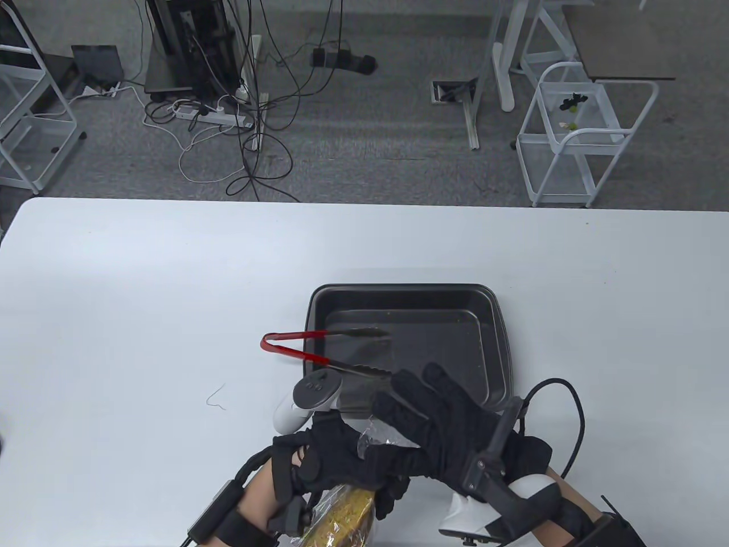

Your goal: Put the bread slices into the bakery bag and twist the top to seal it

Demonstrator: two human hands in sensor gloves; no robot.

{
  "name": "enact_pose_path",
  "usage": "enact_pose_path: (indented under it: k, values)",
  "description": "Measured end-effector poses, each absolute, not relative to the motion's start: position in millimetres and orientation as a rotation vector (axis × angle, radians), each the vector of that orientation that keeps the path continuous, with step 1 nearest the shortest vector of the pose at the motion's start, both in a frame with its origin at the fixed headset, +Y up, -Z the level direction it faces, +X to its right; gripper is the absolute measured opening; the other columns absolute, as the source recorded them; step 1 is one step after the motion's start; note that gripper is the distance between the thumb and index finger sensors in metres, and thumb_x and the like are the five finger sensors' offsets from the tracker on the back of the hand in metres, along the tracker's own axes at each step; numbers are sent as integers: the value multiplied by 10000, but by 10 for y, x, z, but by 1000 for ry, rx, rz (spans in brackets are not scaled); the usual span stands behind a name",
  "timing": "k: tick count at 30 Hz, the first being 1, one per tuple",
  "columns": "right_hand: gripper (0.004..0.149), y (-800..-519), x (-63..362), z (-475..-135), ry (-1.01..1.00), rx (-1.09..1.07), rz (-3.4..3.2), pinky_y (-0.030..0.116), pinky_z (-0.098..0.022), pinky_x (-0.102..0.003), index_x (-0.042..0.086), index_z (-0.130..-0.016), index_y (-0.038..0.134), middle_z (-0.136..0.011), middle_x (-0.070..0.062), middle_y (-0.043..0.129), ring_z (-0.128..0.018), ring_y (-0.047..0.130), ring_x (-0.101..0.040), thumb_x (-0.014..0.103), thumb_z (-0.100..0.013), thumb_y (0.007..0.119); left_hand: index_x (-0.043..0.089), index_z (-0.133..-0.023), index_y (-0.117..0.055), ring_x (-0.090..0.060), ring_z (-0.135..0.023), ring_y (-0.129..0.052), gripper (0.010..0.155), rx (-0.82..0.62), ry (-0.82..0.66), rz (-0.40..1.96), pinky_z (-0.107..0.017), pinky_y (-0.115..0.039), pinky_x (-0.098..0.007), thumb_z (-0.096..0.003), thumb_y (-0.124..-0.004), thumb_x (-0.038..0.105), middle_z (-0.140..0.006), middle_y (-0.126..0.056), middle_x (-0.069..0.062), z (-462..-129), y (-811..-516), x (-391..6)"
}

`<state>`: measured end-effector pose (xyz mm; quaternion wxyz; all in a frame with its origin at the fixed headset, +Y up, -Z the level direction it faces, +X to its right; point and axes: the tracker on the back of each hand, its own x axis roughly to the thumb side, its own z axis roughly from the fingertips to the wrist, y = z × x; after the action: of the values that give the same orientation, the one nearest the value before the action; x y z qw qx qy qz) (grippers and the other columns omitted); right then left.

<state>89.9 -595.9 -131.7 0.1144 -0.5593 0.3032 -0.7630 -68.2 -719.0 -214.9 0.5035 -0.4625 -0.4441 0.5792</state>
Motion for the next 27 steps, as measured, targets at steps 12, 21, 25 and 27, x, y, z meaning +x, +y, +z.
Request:
enact_pose_path:
  k: [12,21,25,27]
  values:
    - [477,-5975,937,-1384,510,-1594,-2512,536,-656,-760,90,-759,917,-584,-119,1064,-333,1069,-299,323,-343,904,275,-980,-723,-213,-813,-978,647,-817,-885,1005,-836,-418,-634,-448,-912,590,-826,-964,67,-2270,-7128,-851]
    - [461,-6152,1126,-1827,66,-1260,-3209,483,-633,-777,24,-696,955,-461,-148,1067,-233,1032,-299,319,-346,901,287,-951,-739,-228,-798,-966,595,-1,-596,400,-853,-404,-634,-449,-883,572,-812,-954,59,-1740,-6688,-779]
    - [460,-6247,1162,-1947,-212,-1009,-3460,501,-627,-759,1,-684,955,-441,-157,1065,-216,1030,-301,318,-356,898,296,-945,-741,-223,-795,-965,577,273,-463,137,-863,-399,-625,-454,-868,573,-805,-955,62,-1496,-6702,-631]
    - [461,-6311,1184,-2005,-368,-873,-3591,517,-618,-746,-13,-681,951,-433,-165,1063,-205,1030,-304,314,-362,897,297,-945,-738,-219,-795,-965,575,413,-392,-8,-866,-400,-621,-458,-861,577,-802,-954,63,-1398,-6741,-540]
